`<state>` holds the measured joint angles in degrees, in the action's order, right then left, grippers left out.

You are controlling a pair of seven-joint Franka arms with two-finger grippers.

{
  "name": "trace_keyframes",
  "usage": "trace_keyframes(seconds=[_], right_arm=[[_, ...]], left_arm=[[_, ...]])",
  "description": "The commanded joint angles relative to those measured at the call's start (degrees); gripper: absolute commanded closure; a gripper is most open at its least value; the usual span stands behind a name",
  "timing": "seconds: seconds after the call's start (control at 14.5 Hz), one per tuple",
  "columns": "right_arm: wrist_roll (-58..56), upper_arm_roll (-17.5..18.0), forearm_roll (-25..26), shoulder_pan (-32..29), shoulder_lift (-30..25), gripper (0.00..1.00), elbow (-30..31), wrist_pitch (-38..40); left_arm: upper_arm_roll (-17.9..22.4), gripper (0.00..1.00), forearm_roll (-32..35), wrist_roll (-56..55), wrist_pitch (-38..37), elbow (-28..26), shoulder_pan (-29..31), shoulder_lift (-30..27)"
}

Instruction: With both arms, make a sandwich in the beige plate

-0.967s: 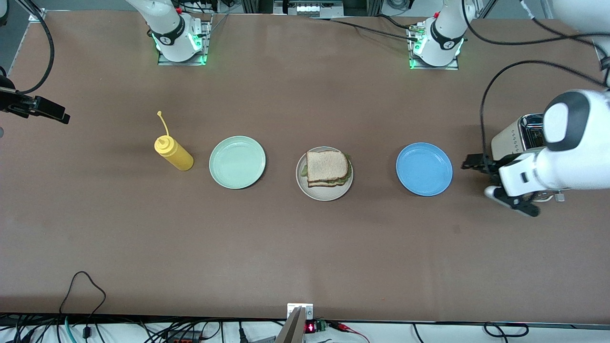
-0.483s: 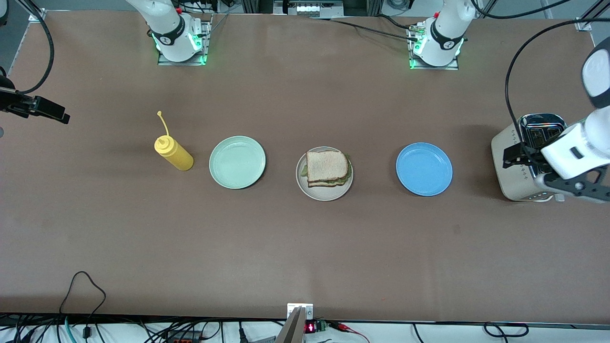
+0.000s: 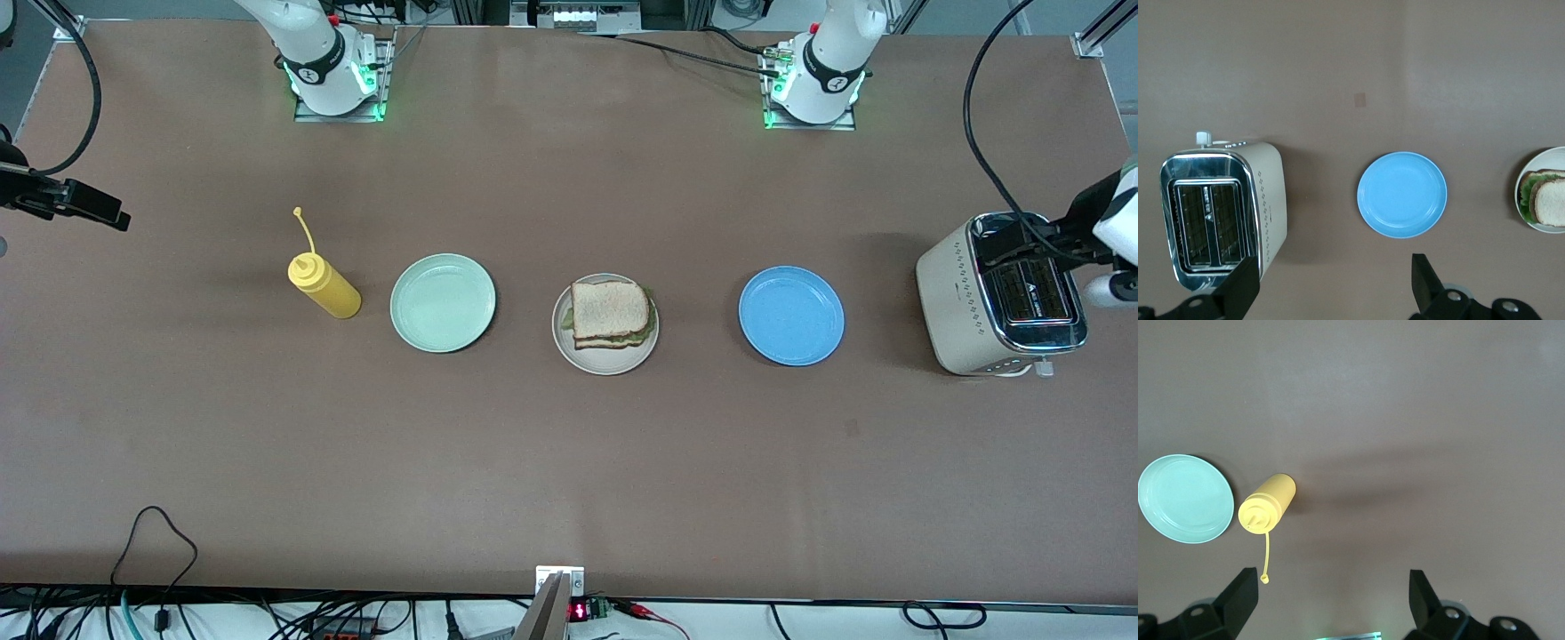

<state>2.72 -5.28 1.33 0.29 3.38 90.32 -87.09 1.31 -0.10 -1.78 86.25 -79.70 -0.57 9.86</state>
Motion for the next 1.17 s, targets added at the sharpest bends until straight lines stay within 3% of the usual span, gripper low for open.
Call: trace_keyframes(seconds=[0.0,0.28,1.11], right_arm=[[0.18,0.01,-0.80,-0.11,0.14,0.00,-0.85,0.87],[-0.09,0.01,-0.72,-0.02,0.05,0.00,-0.68,1.31],[0.79,0.01,-0.72,0.24,0.05,0.00,-0.68,0.96]], left_arm=[[-1.84,0.00,0.28,-0.16,0.41,-4.92,1.63,-3.16],[-1.93,0.00,0.19,-0.15,4.54,-14.51,1.63,-10.28],[-1.93,0.00,0.90,-0.07,3.05,-15.49,1.63,-12.14]])
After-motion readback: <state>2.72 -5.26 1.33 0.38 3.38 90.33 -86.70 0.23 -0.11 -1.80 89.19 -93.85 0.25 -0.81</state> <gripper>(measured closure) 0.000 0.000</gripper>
